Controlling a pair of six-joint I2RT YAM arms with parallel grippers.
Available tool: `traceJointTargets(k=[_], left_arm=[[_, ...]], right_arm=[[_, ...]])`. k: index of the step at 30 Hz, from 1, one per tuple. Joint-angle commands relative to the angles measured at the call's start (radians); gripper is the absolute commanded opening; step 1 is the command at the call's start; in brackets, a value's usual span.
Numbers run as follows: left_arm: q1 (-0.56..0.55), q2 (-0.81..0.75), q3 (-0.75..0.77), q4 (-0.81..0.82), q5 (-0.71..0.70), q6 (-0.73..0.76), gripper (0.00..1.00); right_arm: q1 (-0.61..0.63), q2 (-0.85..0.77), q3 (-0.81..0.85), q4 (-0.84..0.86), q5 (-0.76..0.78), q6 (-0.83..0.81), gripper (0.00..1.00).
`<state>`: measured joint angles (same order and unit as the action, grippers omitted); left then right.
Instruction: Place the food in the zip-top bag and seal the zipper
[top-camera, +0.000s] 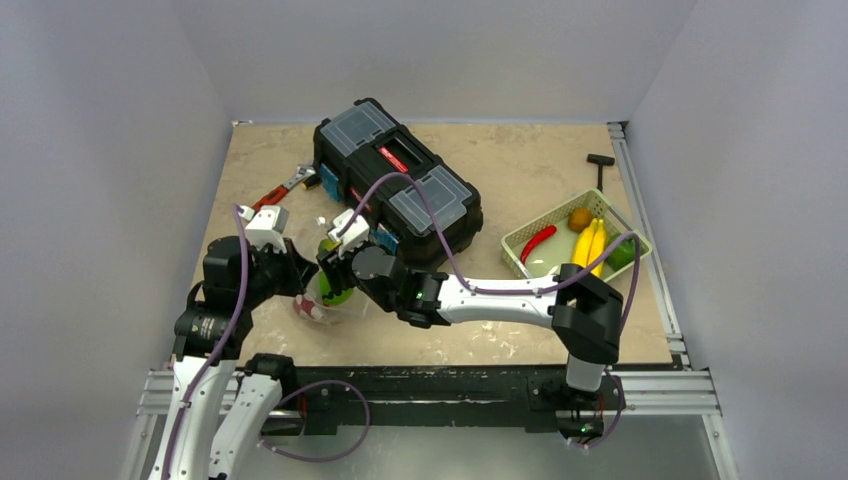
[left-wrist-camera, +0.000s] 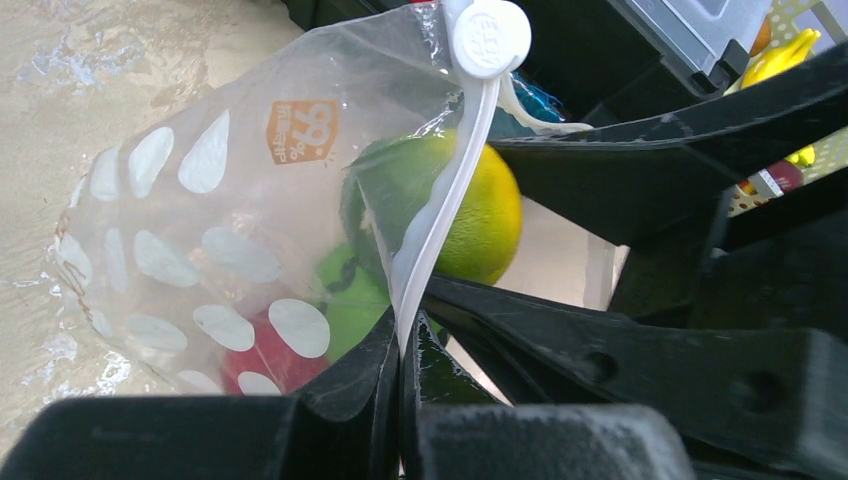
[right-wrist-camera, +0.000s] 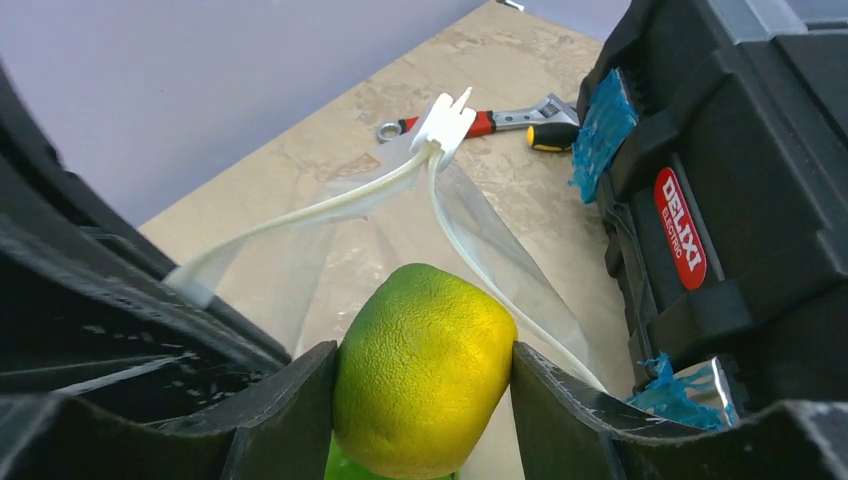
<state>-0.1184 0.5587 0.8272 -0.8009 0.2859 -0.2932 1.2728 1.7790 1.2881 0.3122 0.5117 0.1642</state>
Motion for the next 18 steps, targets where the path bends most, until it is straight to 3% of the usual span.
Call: traceJointTargets(k=[1, 6, 13, 18], left_arm=[[-0.003, -0.008, 0.004, 0.049, 0.025, 0.014, 0.00], [-0.003, -0.008, 0.004, 0.051, 0.023, 0.014, 0.00], [-0.004, 0.002, 0.006, 0.046, 0.008, 0.012, 0.00], [-0.003, 0.009, 0.006, 0.044, 0.001, 0.011, 0.00]], right_arm=[[-0.019, 0.027, 0.048, 0.034, -0.060, 0.018, 0.44], [-0.026, 0.066, 0.072, 0.010, -0.144, 0.039, 0.57], [-0.029, 0.039, 0.062, -0.025, -0.150, 0.051, 0.92], [-0.030, -0.022, 0.030, -0.046, -0.144, 0.050, 0.93]])
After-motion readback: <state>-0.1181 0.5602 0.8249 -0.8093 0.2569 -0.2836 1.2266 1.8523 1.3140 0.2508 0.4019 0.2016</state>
